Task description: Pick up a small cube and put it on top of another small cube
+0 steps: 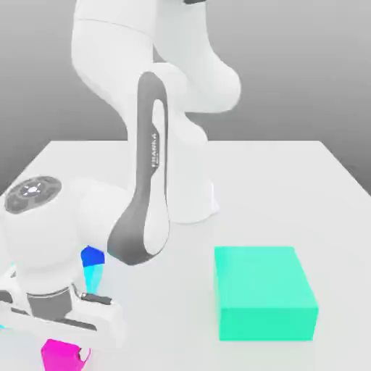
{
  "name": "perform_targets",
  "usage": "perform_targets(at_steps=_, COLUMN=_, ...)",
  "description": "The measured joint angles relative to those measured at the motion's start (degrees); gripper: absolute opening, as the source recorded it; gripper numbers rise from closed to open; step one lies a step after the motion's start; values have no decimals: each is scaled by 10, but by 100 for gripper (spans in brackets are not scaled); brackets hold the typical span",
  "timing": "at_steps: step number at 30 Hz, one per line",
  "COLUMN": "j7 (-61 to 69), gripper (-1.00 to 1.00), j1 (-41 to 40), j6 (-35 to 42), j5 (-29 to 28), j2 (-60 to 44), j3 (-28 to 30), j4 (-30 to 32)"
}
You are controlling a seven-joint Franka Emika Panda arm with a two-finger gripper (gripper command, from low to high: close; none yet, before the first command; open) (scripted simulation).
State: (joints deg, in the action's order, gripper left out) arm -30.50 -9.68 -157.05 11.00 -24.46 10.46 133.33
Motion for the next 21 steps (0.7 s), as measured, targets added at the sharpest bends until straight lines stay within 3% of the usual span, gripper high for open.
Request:
perform_targets(at_steps=5, j7=-36, gripper=-100, j1=2, j6=73, j5=-42, j2=101, j3=42, j4=25)
perform_targets(at_steps=11, j7=-93, gripper=-100, j1=-55, j6=155, j5=-99, j2=225, j3=98, j4=63)
perform_targets(at_steps=16, j7=-69, gripper=-100, j1=-71, j6=87, j5=-61, j2=171, j3=86, j4=81)
perform_targets(at_steps=17, j7=-65, gripper=100, j1=-72, j6=77, j5=-55, j2=161, j3=85, j4=83)
perform_targets(at_steps=21, j7=-65, gripper=100, j1=-72, j6=77, j5=-55, j2=161, j3=85, j4=83)
